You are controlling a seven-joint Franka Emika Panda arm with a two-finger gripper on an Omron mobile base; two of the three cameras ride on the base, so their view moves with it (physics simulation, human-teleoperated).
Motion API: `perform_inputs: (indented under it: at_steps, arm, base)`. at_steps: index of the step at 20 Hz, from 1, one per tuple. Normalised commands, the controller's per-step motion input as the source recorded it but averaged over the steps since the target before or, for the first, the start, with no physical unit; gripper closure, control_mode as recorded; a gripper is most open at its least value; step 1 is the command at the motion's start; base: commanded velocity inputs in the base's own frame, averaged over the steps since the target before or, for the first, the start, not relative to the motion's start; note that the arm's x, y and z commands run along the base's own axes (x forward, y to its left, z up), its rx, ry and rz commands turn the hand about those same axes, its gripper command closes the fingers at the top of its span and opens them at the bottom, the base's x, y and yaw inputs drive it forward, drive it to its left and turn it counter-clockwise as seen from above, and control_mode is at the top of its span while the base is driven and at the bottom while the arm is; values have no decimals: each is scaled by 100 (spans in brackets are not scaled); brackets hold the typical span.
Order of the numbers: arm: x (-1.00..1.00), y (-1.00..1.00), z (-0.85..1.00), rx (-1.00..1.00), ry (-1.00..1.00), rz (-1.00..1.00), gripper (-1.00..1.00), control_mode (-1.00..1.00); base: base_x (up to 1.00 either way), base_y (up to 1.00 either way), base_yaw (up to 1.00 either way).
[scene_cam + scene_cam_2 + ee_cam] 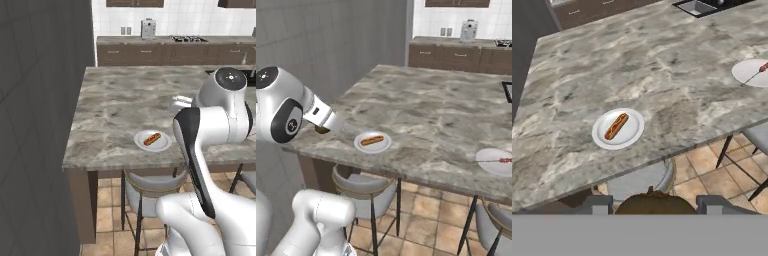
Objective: Pick up the kiwi and banana from the fridge and place one fruit on each plate on the dining counter.
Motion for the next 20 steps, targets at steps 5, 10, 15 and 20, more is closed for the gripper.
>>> perform_inputs:
  at_steps: [5, 10, 15, 20]
  arm:
    - [0, 0, 0, 0, 0, 0, 100, 100]
    - [40, 4, -12, 1, 1, -8, 100, -100]
    - [100, 10, -66, 4, 20, -3, 100, -100]
    - [100, 0, -84, 9, 31, 3, 100, -100]
  base:
    - [100, 31, -37]
    - [60, 10, -16]
    - [0, 0, 0]
    - [0, 0, 0]
